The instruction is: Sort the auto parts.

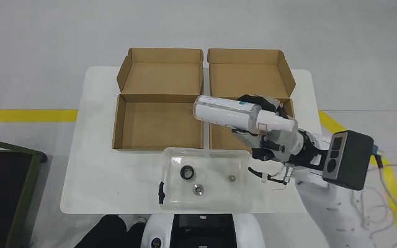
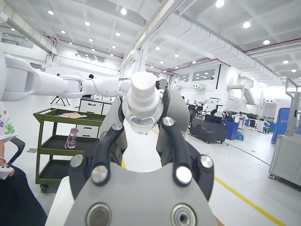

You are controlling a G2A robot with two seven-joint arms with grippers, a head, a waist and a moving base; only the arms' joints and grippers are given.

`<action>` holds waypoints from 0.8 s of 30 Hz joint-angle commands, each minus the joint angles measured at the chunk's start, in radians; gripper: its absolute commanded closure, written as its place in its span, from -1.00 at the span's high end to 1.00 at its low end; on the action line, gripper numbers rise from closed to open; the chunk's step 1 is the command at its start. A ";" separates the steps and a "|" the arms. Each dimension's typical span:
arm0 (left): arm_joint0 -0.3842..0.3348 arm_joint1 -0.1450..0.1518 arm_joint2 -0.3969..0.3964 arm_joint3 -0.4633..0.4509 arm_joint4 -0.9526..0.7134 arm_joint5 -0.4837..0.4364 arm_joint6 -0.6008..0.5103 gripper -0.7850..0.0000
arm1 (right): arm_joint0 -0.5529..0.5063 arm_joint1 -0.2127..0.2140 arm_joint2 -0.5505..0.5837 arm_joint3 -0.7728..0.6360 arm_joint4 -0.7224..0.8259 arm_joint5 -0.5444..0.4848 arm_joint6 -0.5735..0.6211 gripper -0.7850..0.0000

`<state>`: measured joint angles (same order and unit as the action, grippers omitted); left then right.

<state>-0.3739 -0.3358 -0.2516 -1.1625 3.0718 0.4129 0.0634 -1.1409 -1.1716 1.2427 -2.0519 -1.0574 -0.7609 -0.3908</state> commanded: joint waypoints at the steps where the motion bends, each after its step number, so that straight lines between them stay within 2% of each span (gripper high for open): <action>1: 0.000 0.000 0.000 0.000 0.000 0.000 0.000 1.00 | -0.012 0.001 -0.006 0.020 -0.009 -0.017 0.010 -1.00; 11: 0.000 0.000 0.000 0.000 0.000 0.000 0.000 1.00 | -0.109 0.008 -0.040 0.143 -0.059 -0.033 0.135 -1.00; 18: 0.000 0.000 0.000 0.000 0.000 0.000 0.000 1.00 | -0.101 0.021 0.006 0.240 -0.113 -0.070 0.251 -1.00; 24: 0.000 0.000 0.000 0.000 0.000 0.000 0.000 1.00 | -0.072 0.028 0.030 0.300 -0.140 -0.042 0.373 -1.00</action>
<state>-0.3739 -0.3358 -0.2516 -1.1625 3.0718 0.4129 0.0634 -1.2190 -1.1438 1.2706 -1.7621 -1.1953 -0.8093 -0.0346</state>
